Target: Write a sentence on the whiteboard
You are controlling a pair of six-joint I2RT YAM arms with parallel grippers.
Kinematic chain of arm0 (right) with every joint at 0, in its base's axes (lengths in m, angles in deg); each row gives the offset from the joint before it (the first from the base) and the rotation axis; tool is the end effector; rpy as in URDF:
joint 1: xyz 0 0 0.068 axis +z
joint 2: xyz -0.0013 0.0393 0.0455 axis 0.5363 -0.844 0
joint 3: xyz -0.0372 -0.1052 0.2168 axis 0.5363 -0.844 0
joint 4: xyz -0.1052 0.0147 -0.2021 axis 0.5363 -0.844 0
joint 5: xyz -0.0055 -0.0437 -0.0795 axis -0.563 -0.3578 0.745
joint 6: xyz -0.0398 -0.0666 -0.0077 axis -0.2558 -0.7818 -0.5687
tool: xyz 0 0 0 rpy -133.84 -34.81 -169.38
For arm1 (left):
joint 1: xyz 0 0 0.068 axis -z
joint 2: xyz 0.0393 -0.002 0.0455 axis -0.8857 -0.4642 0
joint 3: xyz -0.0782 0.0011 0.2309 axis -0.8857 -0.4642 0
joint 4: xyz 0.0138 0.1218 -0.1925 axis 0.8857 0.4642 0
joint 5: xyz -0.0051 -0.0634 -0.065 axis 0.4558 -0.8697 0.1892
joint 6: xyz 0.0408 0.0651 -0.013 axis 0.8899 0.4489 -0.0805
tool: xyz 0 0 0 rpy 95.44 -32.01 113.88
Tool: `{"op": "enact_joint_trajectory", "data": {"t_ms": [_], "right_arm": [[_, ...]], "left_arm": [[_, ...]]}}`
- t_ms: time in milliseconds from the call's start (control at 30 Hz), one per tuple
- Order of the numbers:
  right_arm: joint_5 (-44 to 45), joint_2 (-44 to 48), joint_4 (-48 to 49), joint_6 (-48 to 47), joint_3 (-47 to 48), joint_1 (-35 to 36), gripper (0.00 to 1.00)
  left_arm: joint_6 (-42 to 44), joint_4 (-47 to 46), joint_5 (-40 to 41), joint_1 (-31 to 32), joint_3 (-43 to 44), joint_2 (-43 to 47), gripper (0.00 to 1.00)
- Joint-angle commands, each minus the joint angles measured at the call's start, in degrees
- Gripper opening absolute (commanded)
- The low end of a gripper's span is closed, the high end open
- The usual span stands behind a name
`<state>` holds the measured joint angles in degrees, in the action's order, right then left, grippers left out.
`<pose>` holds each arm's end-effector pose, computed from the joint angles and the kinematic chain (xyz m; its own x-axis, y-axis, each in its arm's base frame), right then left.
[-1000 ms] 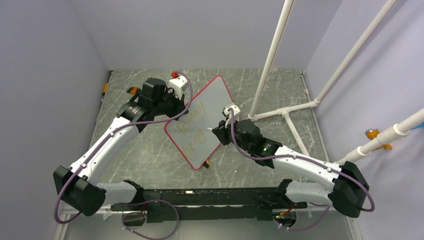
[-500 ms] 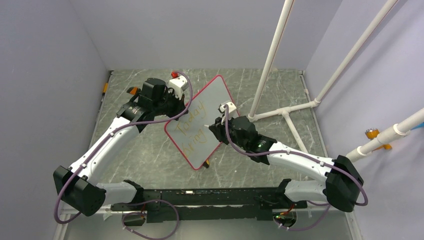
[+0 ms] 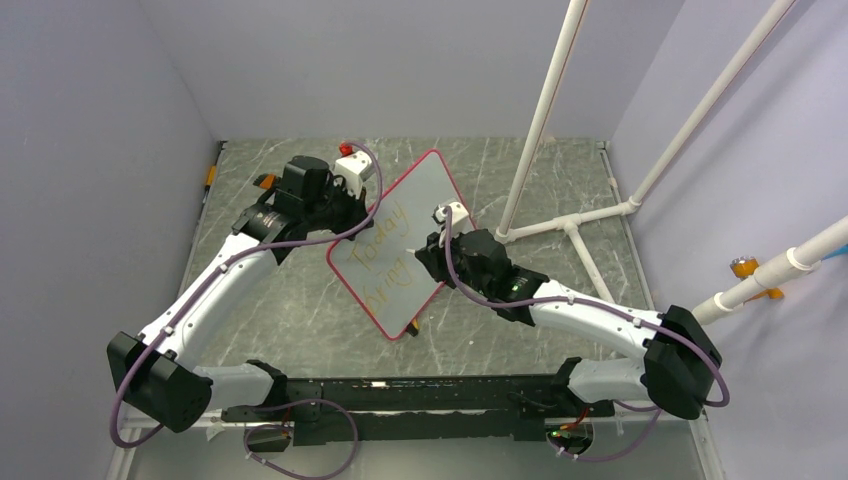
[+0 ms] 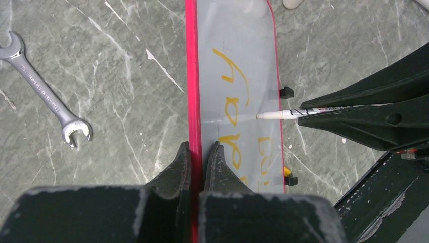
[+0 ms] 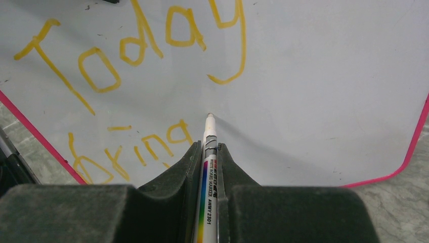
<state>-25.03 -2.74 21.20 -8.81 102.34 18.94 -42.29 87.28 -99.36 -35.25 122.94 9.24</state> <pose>0.1865 0.2211 0.2464 -0.3314 -0.0795 -0.9401 -0.6538 0.7377 0.1681 0.2344 -0.1381 0.3116 -0.4919 0.2665 -0.8289 0.6274 0.7686 -0.1252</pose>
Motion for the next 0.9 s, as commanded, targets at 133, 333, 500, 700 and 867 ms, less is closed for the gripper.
{"op": "enact_joint_trajectory", "data": {"t_ms": [133, 333, 500, 700, 867], "right_arm": [[-4.3, -1.3, 3.0, 0.3, 1.6, -0.1, 0.00], [-5.2, -0.8, 3.3, 1.3, -0.4, -0.2, 0.00], [-6.1, 0.3, 3.5, 1.8, -2.2, -0.1, 0.00], [-6.1, 1.1, 3.4, 2.2, -3.6, -0.1, 0.00], [-4.5, 1.4, 2.7, 2.2, -4.1, -0.1, 0.00]], "left_arm": [[7.0, 6.0, 10.3, -0.3, -2.2, -1.5, 0.00], [7.0, 6.0, 10.2, -0.5, -2.0, -1.6, 0.00], [7.0, 6.0, 10.1, -0.6, -2.0, -1.6, 0.00], [7.0, 6.0, 10.1, -0.7, -2.0, -1.6, 0.00], [7.0, 6.1, 10.2, -0.7, -2.0, -1.8, 0.00]]}}
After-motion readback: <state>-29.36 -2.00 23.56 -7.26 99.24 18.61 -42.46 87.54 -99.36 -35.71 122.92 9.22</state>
